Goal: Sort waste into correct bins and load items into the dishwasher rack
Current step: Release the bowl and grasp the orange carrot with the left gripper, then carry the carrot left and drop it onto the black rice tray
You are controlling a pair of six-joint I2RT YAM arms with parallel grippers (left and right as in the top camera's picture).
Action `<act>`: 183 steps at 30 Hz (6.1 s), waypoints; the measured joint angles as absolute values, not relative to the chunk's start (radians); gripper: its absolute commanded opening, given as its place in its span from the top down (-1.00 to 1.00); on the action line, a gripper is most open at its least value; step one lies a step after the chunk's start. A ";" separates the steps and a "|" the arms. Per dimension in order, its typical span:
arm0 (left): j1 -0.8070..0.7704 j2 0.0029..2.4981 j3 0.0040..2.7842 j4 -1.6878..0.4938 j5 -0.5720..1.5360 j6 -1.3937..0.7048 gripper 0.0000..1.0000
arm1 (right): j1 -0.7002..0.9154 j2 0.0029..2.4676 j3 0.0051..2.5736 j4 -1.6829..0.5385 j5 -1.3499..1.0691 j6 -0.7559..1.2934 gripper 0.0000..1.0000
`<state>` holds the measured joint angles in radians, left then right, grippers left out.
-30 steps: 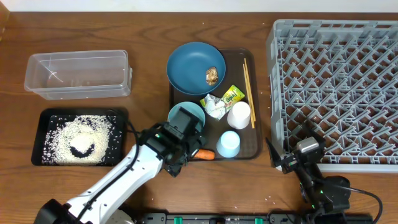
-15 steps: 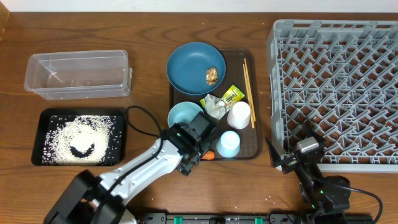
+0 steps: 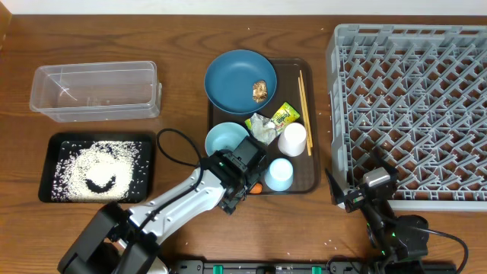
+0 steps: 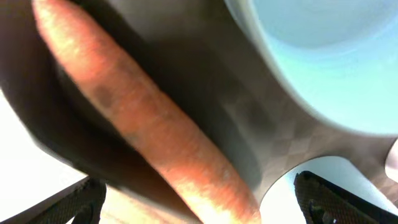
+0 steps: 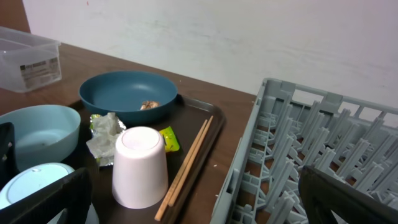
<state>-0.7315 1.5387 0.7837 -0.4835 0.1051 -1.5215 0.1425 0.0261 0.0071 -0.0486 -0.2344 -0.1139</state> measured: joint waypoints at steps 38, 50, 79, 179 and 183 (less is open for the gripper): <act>-0.737 1.544 0.788 -0.412 0.036 -1.464 -0.62 | 0.142 0.026 0.007 -0.049 -0.234 -0.114 -0.98; -0.743 1.589 0.789 -0.409 0.023 -1.462 -0.33 | 0.142 0.026 0.007 -0.049 -0.234 -0.114 -0.98; -0.744 1.538 0.789 -0.459 0.023 -1.409 0.82 | 0.142 0.026 0.007 -0.049 -0.234 -0.114 -0.98; 0.574 1.114 0.784 -0.444 0.218 -0.857 -0.32 | 0.142 0.026 0.007 -0.049 -0.235 -0.114 -0.99; 0.568 0.974 0.784 -0.467 0.340 -0.831 -0.33 | 0.142 0.026 0.007 -0.049 -0.234 -0.114 -0.98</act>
